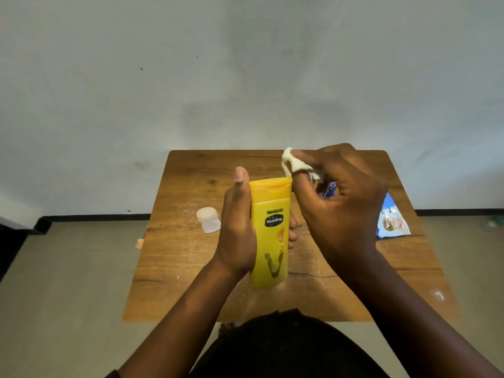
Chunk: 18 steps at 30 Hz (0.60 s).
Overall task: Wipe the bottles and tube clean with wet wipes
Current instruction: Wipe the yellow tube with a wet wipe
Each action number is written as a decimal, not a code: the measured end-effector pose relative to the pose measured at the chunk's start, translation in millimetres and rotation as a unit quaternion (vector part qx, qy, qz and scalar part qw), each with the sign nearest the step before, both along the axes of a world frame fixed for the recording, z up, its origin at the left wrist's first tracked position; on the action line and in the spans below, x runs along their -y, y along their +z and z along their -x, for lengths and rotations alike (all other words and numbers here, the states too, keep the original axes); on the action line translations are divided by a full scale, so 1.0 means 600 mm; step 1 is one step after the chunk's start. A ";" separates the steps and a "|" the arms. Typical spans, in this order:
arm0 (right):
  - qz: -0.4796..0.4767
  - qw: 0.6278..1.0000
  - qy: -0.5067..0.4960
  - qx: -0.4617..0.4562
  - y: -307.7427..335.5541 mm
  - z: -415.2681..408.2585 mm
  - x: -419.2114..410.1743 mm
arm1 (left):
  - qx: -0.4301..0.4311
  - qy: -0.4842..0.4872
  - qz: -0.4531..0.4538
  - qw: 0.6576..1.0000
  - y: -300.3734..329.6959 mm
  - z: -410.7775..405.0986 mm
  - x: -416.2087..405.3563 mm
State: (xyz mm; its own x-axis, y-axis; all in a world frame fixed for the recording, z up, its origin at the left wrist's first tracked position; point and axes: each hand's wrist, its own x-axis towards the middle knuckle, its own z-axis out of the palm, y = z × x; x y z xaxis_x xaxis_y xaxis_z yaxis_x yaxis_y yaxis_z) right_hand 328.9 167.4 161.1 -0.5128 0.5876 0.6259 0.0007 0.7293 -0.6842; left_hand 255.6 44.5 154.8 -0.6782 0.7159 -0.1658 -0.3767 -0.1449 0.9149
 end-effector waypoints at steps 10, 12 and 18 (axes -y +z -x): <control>0.091 0.992 0.081 0.036 -0.029 -0.026 0.031 | 0.087 0.154 -0.007 0.984 -0.006 0.009 -0.008; 0.073 0.994 0.081 0.021 -0.023 -0.020 0.037 | 0.098 0.137 -0.011 0.986 -0.006 0.008 -0.009; -0.005 0.992 0.123 0.021 -0.027 -0.004 0.048 | 0.117 0.120 -0.029 0.986 -0.021 0.003 -0.018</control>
